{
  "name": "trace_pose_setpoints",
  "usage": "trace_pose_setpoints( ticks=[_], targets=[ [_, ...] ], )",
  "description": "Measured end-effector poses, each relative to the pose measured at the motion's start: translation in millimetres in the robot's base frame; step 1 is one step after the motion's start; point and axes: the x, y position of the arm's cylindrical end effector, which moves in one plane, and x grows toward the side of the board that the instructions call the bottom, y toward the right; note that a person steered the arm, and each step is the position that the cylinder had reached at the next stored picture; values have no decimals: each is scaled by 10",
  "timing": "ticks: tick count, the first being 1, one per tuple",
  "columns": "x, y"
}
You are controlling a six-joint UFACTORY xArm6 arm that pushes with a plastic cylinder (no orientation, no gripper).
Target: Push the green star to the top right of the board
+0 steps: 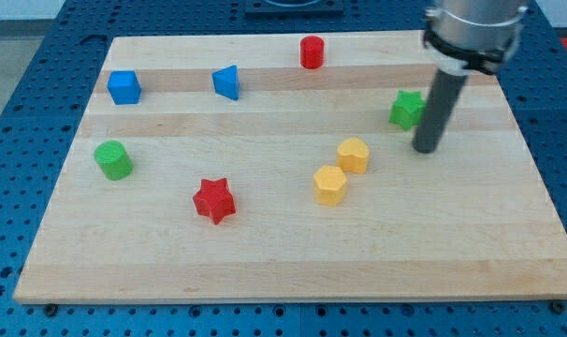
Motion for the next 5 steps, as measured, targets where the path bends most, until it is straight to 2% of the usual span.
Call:
trace_pose_setpoints(
  ticks=[1, 2, 3, 4, 5],
  targets=[
    [-327, 85],
    [-281, 292],
    [-336, 260],
    [-684, -55],
    [-1032, -89]
  ],
)
